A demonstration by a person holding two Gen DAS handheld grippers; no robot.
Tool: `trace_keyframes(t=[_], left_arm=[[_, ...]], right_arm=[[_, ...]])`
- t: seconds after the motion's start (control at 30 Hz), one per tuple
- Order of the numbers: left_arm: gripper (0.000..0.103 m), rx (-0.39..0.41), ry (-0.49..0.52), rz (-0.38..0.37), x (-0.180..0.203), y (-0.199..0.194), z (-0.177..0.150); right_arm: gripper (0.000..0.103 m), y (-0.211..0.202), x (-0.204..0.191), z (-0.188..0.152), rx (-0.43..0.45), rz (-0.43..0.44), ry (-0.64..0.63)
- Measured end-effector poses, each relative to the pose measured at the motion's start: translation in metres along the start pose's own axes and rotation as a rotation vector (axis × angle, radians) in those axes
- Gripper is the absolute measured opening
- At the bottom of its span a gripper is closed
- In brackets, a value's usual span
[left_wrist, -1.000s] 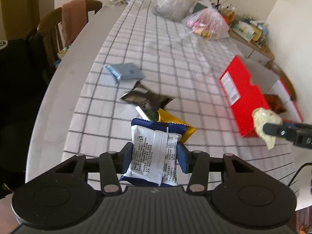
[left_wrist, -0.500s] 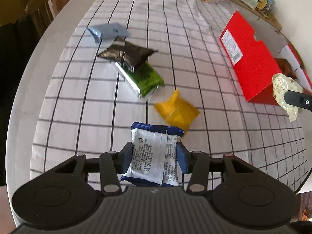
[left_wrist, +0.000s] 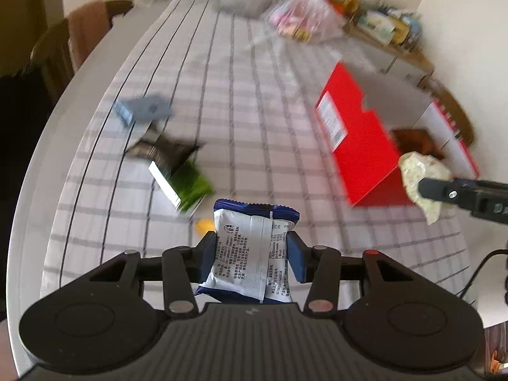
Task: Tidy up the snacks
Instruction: 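Carry the white packet with the left gripper while the right gripper carries the cream bag into the box, then open the left gripper to drop the white packet while the right gripper releases the cream bag in the box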
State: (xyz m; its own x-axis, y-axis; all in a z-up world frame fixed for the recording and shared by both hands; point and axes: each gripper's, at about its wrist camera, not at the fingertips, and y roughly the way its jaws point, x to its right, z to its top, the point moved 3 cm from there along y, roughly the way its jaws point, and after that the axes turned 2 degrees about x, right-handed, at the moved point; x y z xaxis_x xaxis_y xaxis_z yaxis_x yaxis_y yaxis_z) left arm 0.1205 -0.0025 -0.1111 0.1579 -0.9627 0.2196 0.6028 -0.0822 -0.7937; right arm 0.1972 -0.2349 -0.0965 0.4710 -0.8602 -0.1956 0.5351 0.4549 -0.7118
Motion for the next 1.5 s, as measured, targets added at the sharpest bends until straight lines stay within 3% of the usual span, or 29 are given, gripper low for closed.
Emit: trace_keyframes(t=[0.27,0.57,0.83,1.03,1.5], left_arm=[[0.046,0.092,0.063,-0.054,0.051,-0.002,0.041],[0.046,0.121,0.148,-0.088,0.112,0.021,0.072],[0.046,0.106,0.179,-0.091,0.155,0.046,0.090],[0.046,0.067,0.214,-0.075,0.184,0.077,0.097],[0.046,-0.058,0.297,-0.009,0.226,0.144,0.085]], right_arm=[[0.050,-0.016,0.043,0.024,0.066,-0.068,0.008],[0.050,-0.024,0.096,0.040,0.092,-0.132,0.021],[0.050,-0.021,0.141,0.047,0.088,-0.170,0.025],[0.040,-0.007,0.166,0.052,0.050,-0.161,0.004],[0.045,0.015,0.177,0.031,-0.037,-0.103,-0.020]])
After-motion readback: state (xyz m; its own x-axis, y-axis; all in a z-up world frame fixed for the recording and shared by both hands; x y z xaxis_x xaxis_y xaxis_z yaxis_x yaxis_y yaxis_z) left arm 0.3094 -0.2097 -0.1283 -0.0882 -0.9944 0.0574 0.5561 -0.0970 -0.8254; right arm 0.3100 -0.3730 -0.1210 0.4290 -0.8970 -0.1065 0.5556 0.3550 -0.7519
